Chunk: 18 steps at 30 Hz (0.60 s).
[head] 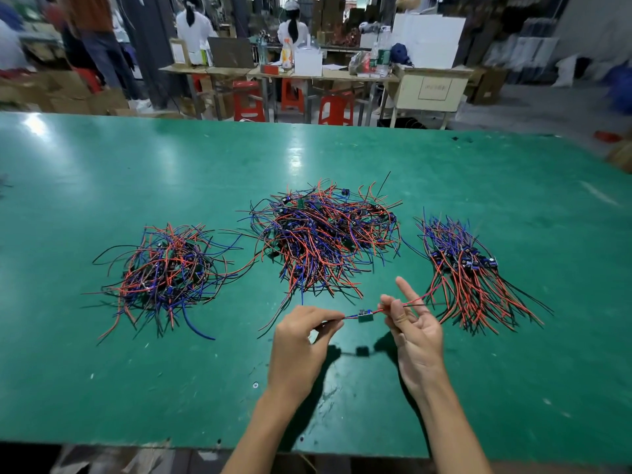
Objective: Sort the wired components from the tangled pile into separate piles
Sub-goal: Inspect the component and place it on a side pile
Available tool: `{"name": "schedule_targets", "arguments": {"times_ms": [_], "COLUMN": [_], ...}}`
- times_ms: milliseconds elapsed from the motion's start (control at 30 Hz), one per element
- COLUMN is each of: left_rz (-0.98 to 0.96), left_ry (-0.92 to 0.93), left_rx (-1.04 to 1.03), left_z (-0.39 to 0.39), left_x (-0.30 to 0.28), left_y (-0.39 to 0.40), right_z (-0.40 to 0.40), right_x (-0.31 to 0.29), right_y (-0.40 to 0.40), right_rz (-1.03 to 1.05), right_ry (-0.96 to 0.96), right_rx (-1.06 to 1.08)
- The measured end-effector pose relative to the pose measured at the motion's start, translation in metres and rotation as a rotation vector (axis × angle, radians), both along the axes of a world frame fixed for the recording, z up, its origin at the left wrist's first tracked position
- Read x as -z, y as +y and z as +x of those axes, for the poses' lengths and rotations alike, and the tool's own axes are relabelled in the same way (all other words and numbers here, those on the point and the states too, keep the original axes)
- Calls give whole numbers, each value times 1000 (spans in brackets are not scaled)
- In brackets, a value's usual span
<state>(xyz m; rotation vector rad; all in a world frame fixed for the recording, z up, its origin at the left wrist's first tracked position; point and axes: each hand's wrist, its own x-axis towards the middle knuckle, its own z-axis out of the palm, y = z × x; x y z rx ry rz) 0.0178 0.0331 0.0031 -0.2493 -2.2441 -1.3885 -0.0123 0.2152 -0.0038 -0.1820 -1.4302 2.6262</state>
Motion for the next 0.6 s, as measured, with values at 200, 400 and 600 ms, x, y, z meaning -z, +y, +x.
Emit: {"name": "schedule_targets", "arguments": {"times_ms": [200,400,600], "left_rz": [-78,-137,-204], "left_ry": [5,-18,-20], "left_rx": [-80,-153,-215], "left_z": [2,0,0], "left_x": [8,9,8], "left_y": [0,-1,0], "right_z": [0,5,8], "right_x": [0,-2,-4], "right_y": [-4,-8,-15], "right_rz": [31,272,438], "right_ry": [0,21,76], "right_rx": [-5,-65,-105]}}
